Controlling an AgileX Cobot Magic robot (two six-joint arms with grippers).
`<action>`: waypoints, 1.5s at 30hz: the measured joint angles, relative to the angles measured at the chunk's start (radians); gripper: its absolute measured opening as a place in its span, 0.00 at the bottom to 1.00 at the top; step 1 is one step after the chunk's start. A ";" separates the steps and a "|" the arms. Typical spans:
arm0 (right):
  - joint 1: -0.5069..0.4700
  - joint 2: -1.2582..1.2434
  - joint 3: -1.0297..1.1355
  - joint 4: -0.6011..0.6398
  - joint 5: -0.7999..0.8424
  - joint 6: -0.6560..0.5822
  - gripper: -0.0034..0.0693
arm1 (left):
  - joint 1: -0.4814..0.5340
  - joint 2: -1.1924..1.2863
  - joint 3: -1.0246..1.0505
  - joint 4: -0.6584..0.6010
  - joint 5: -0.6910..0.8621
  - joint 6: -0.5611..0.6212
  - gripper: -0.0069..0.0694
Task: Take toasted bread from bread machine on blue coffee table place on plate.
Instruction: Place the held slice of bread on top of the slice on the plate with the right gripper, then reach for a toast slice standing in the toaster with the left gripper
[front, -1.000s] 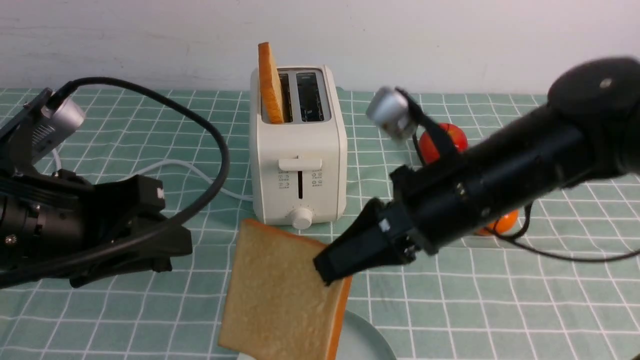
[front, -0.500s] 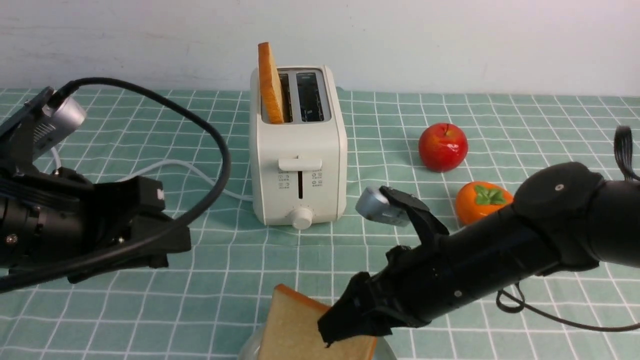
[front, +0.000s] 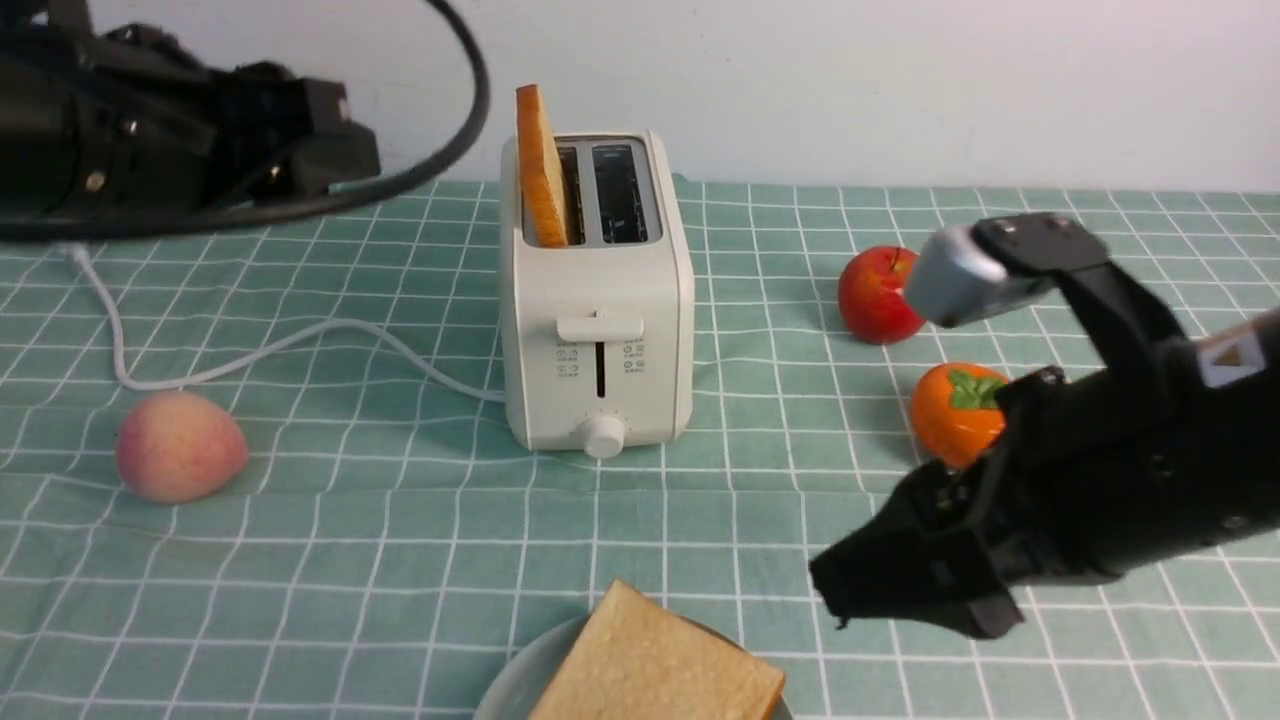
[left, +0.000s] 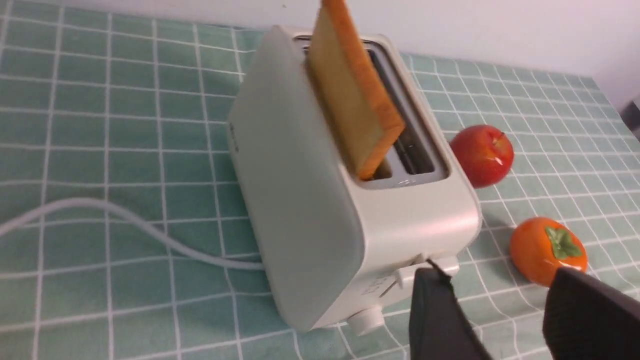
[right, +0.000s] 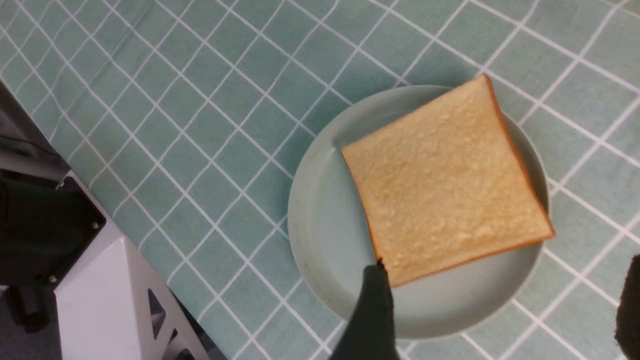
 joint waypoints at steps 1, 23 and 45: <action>0.000 -0.049 0.000 -0.040 0.025 0.034 0.82 | 0.000 0.045 -0.077 0.023 0.046 -0.022 0.49; 0.000 -0.173 0.000 -0.199 0.150 0.221 0.76 | -0.298 0.665 -0.756 0.964 0.254 -0.976 0.74; 0.000 -0.173 0.000 -0.232 0.140 0.221 0.76 | -0.283 0.478 -0.866 1.016 0.303 -0.849 0.15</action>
